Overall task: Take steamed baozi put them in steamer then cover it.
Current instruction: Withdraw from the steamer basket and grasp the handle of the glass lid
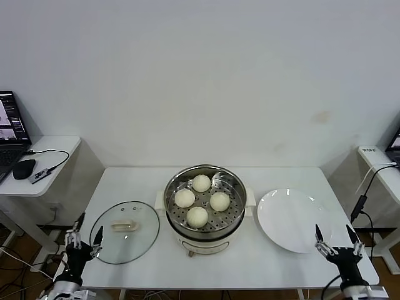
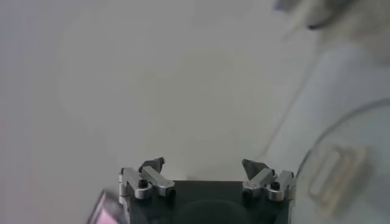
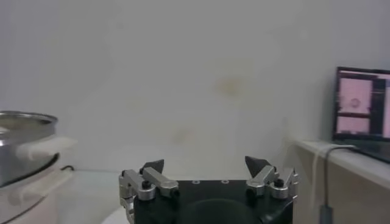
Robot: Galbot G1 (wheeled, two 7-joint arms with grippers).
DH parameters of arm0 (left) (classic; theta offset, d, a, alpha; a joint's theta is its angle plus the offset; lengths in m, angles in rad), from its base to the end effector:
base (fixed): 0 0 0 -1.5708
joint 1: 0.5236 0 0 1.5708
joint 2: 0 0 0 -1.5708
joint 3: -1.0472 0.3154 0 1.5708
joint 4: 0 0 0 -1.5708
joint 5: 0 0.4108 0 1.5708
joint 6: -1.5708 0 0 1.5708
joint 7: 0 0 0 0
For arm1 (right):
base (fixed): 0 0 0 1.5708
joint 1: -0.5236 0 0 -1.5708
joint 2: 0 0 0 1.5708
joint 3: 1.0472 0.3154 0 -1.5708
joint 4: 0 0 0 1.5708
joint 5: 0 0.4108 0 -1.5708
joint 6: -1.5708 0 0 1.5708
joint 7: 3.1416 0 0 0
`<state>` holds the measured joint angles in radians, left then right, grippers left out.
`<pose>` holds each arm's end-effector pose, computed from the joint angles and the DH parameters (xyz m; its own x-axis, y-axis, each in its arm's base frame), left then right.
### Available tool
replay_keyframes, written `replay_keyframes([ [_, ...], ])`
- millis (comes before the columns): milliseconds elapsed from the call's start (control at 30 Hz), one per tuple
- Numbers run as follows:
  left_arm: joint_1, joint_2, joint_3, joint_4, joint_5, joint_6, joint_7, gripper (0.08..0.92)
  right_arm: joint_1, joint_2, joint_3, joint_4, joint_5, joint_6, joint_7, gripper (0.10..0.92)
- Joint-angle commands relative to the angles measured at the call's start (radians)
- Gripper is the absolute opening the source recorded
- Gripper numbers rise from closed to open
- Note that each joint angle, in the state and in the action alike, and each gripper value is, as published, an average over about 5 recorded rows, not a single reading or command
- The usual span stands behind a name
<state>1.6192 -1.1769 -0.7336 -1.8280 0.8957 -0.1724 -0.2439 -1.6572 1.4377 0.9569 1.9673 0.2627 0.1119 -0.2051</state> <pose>0.2385 0.1574 -0.3474 -0.9995 0.0193 -0.0246 -0.0190 0.2485 0.9684 0.2050 -0.1785 -0.3071 -0.9914 0.1274 0.0297 0.1246 0.9889 -0.0811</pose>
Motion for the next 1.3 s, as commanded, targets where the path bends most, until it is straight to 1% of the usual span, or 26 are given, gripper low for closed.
replay_keyframes([
  [33,-0.053,0.036,0.051,0.097,0.365,-0.037,0.052,0.823,-0.051,0.073,0.057,0.043,-0.031,-0.004,-0.011,0.823],
  [167,-0.060,0.031,0.071,0.102,0.362,-0.037,0.069,0.823,-0.054,0.086,0.047,0.046,-0.045,0.001,-0.008,0.823],
  [300,-0.083,0.025,0.086,0.130,0.353,-0.037,0.068,0.823,-0.057,0.094,0.040,0.046,-0.050,0.001,-0.004,0.823],
  [533,-0.170,0.024,0.105,0.208,0.332,-0.037,0.069,0.823,-0.067,0.099,0.042,0.061,-0.056,-0.002,-0.002,0.823],
  [1000,-0.329,0.019,0.157,0.314,0.332,-0.029,0.083,0.823,-0.073,0.108,0.065,0.064,-0.061,0.001,-0.003,0.823],
  [1300,-0.410,0.014,0.185,0.401,0.335,-0.025,0.087,0.823,-0.072,0.113,0.065,0.057,-0.065,0.001,-0.004,0.823],
])
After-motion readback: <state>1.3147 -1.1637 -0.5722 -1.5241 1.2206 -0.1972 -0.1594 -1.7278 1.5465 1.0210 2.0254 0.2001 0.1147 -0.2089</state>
